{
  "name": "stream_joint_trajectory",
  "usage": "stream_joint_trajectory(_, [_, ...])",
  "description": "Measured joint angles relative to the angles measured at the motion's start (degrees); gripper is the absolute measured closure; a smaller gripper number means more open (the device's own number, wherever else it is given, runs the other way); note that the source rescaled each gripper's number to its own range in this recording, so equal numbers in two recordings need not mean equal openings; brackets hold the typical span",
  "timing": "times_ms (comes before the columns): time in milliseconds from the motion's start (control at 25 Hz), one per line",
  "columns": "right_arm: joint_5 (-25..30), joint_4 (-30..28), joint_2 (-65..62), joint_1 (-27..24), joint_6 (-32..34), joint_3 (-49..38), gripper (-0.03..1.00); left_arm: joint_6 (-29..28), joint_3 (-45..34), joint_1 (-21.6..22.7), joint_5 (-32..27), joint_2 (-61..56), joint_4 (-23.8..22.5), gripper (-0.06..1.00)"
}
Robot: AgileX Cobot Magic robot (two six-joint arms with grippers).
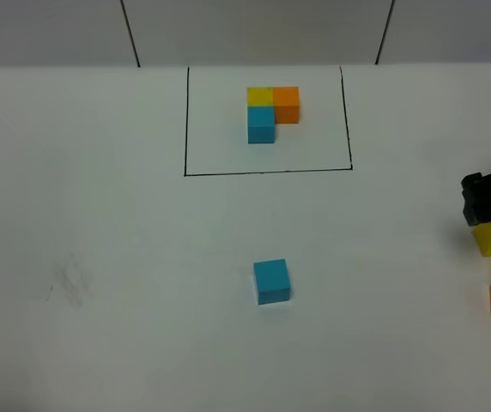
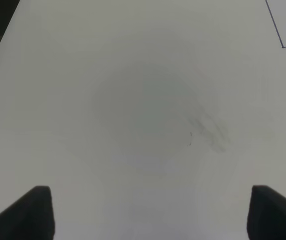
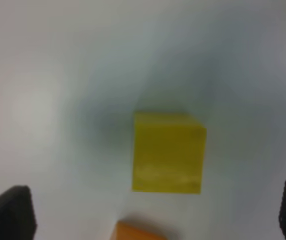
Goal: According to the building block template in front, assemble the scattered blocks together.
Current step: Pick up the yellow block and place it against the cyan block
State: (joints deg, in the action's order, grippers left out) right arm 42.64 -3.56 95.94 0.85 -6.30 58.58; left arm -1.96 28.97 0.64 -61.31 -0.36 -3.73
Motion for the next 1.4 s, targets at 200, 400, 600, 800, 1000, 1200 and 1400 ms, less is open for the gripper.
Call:
stream_joint_trajectory(200, [-2.60,0.00,3.91,0.00,0.25,0.00,-0.02,0.00,0.00,0.00,0.00,0.00,0.00,0.29])
stream_joint_trajectory(400, [-4.95,-0.79,7.40,-1.11,1.07,0.00,-0.01,0.00,0.00,0.00,0.00,0.00,0.00,0.29])
stream_joint_trajectory(600, [-5.76,-1.28,9.63,-3.25,1.56,-0.48,0.00,0.00,0.00,0.00,0.00,0.00,0.00,0.29])
stream_joint_trajectory(800, [-7.70,-1.43,9.92,-3.71,1.51,-1.78,0.04,0.00,0.00,0.00,0.00,0.00,0.00,0.29])
stream_joint_trajectory(1000, [-8.25,-0.99,12.05,-3.71,0.37,-1.78,0.35,0.00,0.00,0.00,0.00,0.00,0.00,0.29])
stream_joint_trajectory(1200, [-8.19,-0.37,12.68,-3.30,-1.00,-1.78,0.72,0.00,0.00,0.00,0.00,0.00,0.00,0.29])
stream_joint_trajectory(1400, [-8.27,-0.63,7.55,0.18,-1.67,-1.23,0.72,0.00,0.00,0.00,0.00,0.00,-0.02,0.29])
